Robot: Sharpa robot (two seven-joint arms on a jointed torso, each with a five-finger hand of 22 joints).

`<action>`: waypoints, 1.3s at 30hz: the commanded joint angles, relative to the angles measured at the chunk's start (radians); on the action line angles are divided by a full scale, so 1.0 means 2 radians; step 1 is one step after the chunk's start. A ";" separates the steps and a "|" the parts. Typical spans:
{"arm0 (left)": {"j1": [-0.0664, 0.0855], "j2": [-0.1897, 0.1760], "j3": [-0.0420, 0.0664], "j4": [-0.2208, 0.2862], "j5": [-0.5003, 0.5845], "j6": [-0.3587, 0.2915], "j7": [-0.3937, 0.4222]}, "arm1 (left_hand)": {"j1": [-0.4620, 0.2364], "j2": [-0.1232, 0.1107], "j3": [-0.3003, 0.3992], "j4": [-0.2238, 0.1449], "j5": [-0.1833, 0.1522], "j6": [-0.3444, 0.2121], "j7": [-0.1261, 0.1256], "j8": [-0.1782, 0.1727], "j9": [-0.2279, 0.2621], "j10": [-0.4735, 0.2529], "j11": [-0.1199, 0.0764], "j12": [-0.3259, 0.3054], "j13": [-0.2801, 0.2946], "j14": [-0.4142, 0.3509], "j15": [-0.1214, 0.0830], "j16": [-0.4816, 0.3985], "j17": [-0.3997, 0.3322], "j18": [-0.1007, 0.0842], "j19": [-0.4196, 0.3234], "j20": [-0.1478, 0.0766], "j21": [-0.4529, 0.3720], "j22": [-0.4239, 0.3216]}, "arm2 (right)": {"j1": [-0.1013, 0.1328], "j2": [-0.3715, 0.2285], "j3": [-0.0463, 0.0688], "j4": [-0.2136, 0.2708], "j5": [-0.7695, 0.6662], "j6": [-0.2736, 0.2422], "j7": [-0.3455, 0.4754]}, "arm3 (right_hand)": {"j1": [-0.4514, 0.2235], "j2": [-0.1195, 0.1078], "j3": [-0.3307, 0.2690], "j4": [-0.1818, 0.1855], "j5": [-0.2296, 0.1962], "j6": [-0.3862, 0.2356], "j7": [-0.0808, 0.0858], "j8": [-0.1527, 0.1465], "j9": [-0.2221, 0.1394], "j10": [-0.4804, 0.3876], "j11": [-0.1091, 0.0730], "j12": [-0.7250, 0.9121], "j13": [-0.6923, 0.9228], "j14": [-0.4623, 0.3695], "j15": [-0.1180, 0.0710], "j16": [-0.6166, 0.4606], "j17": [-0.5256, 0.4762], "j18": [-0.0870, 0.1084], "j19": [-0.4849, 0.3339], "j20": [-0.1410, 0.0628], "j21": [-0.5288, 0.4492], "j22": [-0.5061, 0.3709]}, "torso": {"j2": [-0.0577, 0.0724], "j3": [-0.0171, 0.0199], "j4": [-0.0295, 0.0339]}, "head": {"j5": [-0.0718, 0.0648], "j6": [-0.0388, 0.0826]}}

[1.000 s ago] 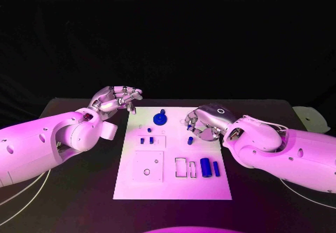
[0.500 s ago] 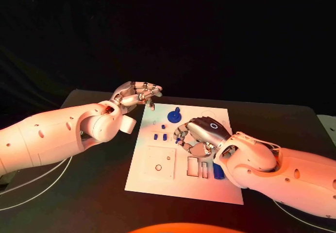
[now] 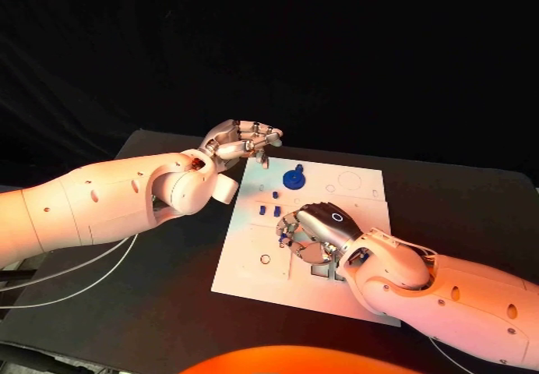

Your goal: Assemble the parts on the task board

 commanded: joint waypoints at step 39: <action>0.000 0.002 0.000 -0.001 0.003 0.002 -0.002 | 0.001 -0.002 0.003 0.000 -0.001 -0.005 0.001 -0.003 0.001 -0.006 0.000 0.004 0.001 -0.003 0.001 -0.001 -0.001 0.003 0.001 0.002 -0.003 -0.001 | -0.010 0.007 -0.003 -0.013 -0.021 0.042 -0.002 | -0.005 0.003 -0.003 -0.002 0.002 -0.002 0.001 0.001 0.001 -0.001 -0.003 -0.004 -0.001 0.019 -0.002 0.002 0.000 -0.007 0.012 0.001 0.002 0.088 | 0.000 0.0001 -0.0002 | 0.006 -0.011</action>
